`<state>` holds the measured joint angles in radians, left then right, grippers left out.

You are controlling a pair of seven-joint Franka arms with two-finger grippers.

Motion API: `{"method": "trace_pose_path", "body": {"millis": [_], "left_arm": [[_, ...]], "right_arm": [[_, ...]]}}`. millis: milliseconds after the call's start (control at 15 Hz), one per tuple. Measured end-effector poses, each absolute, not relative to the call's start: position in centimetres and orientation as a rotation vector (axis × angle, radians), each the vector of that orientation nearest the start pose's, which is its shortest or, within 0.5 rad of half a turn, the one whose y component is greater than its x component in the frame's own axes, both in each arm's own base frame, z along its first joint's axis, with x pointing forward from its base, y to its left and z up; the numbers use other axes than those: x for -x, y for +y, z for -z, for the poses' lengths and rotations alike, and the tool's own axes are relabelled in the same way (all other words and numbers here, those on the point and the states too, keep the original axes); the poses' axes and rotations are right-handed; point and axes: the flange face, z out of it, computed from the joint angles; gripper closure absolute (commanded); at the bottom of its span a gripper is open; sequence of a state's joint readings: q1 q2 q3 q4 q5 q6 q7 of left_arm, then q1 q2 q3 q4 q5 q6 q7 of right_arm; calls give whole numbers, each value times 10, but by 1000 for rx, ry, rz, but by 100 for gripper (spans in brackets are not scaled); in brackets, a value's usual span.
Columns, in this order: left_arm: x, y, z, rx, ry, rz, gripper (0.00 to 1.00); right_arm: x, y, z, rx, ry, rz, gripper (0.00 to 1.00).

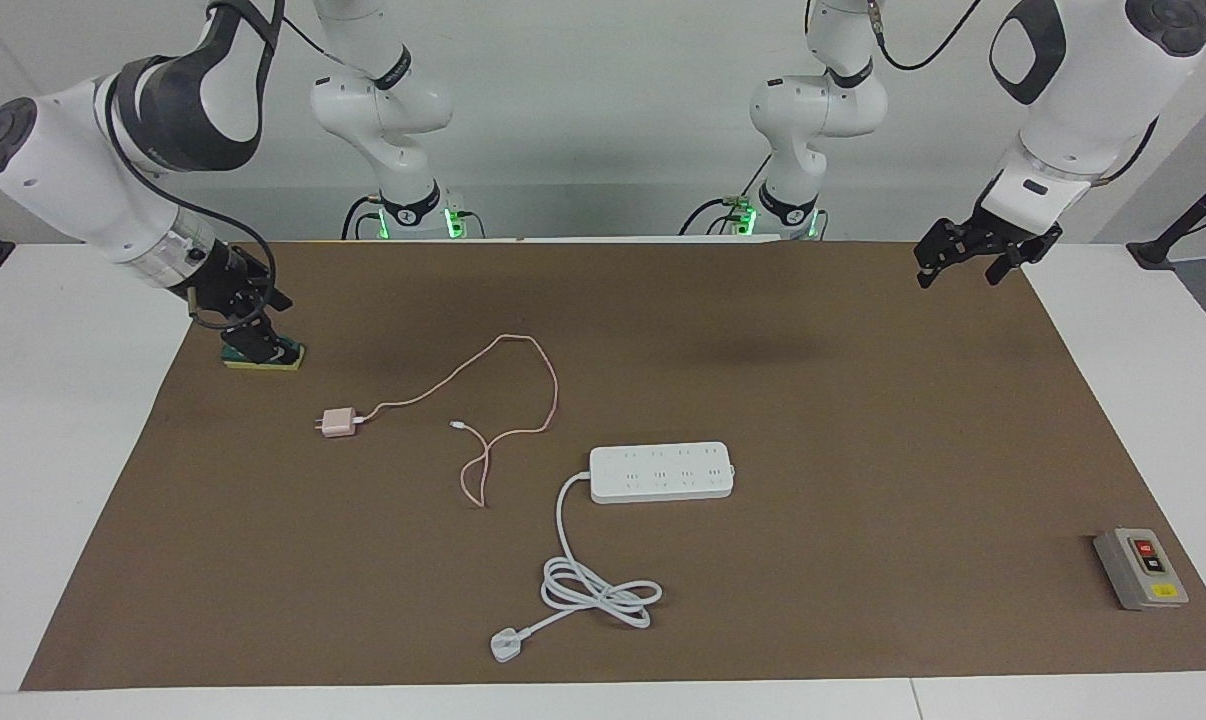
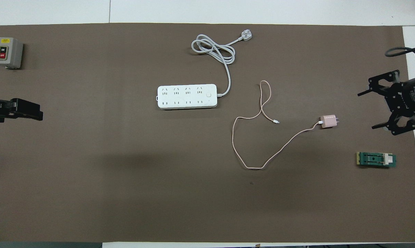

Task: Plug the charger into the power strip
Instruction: 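Move the right gripper over the charger while the left gripper nears the strip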

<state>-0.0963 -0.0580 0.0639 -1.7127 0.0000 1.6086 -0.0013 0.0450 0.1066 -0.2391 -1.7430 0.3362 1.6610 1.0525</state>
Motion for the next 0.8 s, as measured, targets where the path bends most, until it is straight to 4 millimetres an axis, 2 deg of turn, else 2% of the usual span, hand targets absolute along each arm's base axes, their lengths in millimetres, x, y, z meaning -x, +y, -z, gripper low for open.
{"method": "trace_pose_path", "body": {"millis": [267,467,600,800], "left_arm": [[-536,-15,-592,3143,46,-78,0],[-531,-22,-597,3179,56,-83,0],[-527,-32,-604,3300,46,-88,0],[-521,-42,-605,3371,68,-97,0]], "right_arm": [[-583,-85,-455,2239,1825,-526,0],[-591,-83,-443,2262,1745,-546,0],[-595,-83,-432,2270,1697,-566,0],[-603,-95,-396,2268,1605,-621,0]]}}
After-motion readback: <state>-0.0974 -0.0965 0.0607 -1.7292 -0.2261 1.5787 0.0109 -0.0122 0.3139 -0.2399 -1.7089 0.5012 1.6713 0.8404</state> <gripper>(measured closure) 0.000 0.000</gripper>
